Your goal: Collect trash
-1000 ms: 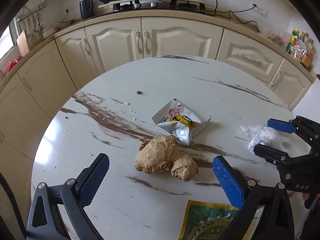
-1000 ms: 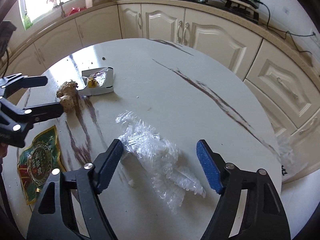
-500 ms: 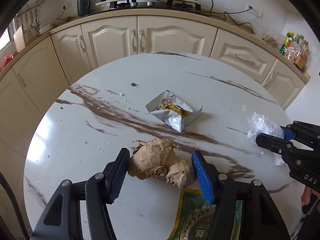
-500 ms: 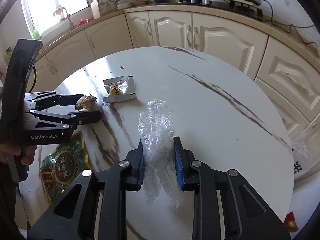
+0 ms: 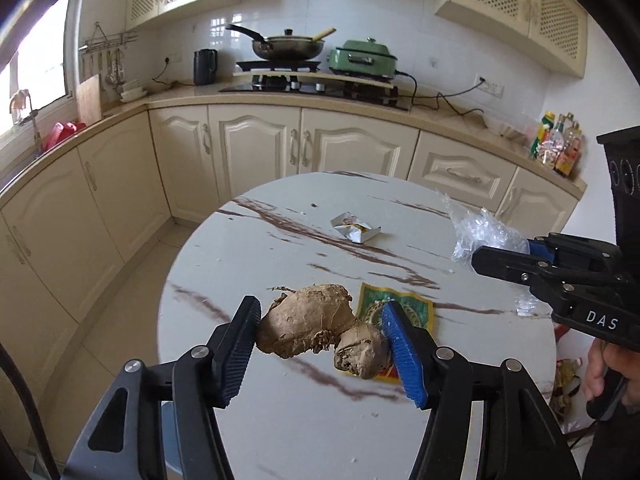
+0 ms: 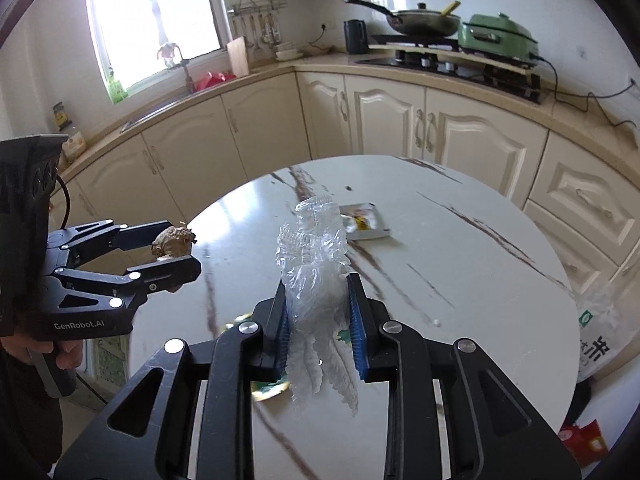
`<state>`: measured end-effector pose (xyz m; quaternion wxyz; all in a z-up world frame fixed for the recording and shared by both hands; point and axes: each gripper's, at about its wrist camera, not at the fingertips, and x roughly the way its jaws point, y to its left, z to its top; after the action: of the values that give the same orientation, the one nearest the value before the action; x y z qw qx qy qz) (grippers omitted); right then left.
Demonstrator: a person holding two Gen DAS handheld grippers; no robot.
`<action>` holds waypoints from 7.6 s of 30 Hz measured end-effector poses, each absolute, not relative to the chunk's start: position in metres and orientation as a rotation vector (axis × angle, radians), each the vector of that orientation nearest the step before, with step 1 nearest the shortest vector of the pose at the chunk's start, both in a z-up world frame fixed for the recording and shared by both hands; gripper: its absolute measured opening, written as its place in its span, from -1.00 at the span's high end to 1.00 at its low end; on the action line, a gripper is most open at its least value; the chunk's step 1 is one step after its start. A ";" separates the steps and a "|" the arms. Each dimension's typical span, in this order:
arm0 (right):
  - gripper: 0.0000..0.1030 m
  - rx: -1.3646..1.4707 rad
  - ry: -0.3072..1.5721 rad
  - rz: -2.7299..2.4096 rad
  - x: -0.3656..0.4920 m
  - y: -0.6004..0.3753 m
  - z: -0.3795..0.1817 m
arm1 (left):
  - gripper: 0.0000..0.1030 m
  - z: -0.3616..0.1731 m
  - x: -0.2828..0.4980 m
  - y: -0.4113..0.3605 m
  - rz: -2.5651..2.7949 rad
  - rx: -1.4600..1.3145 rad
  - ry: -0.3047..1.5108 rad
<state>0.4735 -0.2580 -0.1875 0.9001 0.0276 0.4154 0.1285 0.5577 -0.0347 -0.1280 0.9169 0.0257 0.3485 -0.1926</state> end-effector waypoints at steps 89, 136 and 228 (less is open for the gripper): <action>0.41 -0.019 1.088 0.098 0.581 -0.311 -0.309 | -0.87 -0.188 0.553 -0.092 -0.424 0.167 0.798; 0.40 -0.227 1.105 0.468 0.518 -0.057 -0.311 | 0.72 -0.231 0.528 0.132 -0.316 -0.226 0.818; -0.53 -0.111 1.435 0.313 0.560 0.079 -0.692 | -0.58 -0.479 0.428 0.239 0.344 -0.286 1.093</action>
<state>0.5599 0.0793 -0.6922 0.7407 -0.0505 0.6545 0.1427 0.4282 0.2395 -0.4793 0.8305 -0.1350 0.5155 0.1623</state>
